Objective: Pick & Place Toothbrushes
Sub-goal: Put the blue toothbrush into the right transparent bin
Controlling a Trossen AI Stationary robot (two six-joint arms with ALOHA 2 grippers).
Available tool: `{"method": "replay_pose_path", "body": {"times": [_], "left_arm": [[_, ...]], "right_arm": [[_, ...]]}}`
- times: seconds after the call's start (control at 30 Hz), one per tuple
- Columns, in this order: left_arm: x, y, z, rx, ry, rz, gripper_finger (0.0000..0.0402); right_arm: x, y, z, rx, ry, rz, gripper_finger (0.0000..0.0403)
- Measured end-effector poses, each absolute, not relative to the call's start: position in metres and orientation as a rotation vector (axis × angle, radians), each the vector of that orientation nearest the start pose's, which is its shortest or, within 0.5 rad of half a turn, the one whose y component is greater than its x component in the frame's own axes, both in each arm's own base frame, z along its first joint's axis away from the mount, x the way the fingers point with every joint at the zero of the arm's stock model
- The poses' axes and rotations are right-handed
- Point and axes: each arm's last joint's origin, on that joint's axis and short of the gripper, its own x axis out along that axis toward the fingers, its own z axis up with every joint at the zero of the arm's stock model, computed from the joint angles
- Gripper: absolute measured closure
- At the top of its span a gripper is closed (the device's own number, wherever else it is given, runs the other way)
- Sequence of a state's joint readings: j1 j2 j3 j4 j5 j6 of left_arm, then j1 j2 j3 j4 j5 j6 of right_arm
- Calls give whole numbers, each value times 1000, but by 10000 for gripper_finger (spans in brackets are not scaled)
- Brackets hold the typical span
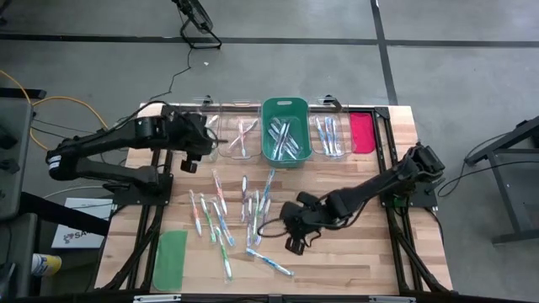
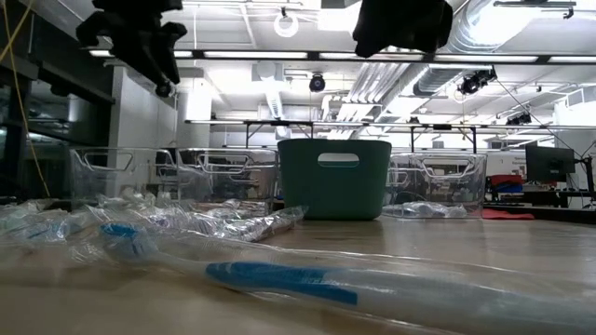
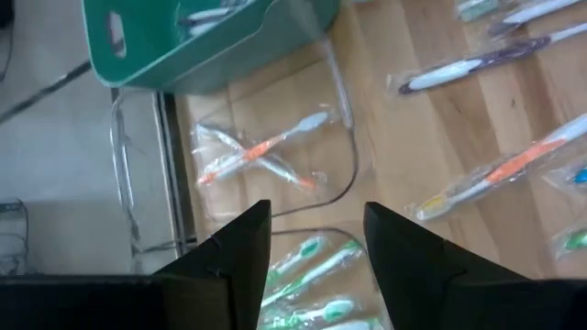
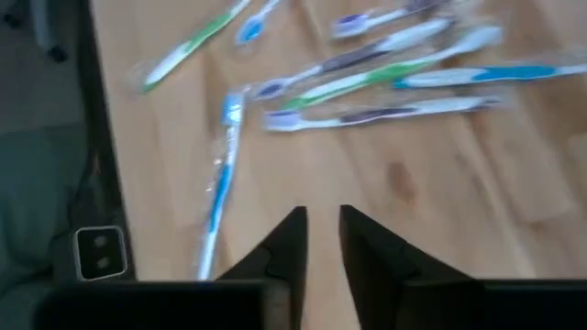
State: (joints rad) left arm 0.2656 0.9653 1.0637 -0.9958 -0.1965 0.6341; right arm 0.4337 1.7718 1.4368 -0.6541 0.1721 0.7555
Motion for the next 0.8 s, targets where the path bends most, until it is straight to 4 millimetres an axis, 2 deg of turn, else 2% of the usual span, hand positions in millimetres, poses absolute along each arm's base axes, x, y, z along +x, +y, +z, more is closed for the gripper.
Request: {"method": "replay_pose_path", "body": {"times": [0.17, 0.27, 0.4, 0.67, 0.8], "left_arm": [[164, 37, 330, 571, 984, 113, 232], [165, 32, 330, 575, 981, 109, 232], [165, 27, 329, 571, 988, 99, 232], [164, 24, 328, 556, 996, 102, 232], [164, 24, 328, 557, 999, 103, 232]], "right_arm": [[358, 172, 234, 328, 963, -40, 275], [365, 169, 222, 291, 974, -39, 245], [376, 146, 217, 362, 958, -178, 227], [397, 82, 215, 564, 817, -525, 230], [405, 66, 201, 704, 764, -664, 227]]}}
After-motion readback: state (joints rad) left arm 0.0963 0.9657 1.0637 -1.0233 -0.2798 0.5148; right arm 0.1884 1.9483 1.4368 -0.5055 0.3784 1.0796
